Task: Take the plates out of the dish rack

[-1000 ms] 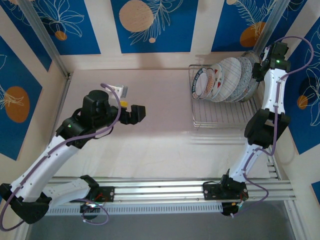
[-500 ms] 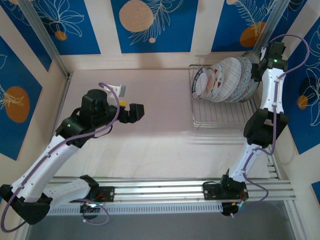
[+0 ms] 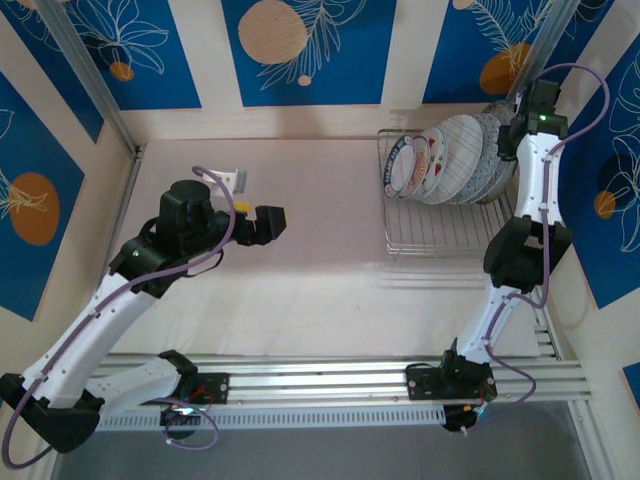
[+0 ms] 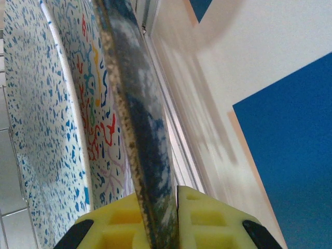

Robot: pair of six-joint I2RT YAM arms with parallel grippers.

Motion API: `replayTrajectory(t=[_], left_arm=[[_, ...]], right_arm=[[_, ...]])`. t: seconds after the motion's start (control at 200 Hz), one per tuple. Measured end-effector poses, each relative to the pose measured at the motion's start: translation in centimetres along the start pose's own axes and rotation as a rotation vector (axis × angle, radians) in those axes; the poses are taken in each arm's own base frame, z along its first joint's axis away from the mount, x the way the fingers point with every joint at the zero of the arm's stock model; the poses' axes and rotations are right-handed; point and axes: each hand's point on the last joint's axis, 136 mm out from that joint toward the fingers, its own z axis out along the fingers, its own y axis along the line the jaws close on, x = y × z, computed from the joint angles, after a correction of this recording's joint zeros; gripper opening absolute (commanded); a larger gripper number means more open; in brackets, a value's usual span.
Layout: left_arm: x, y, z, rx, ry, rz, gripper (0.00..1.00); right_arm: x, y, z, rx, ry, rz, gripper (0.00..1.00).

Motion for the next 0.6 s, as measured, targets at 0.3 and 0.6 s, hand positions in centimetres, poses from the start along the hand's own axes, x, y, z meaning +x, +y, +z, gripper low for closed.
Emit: replayTrajectory(t=[0.3,0.6], left_arm=[[-0.1,0.0,0.0,0.006,-0.005,-0.016,1.0],[-0.1,-0.1,0.0,0.012,-0.004,-0.021,1.0]], right_arm=[[0.1,0.4,-0.3,0.046,-0.015,0.0,0.0],[0.7,0.6,-1.5,0.1,-0.062,0.014,0.0]])
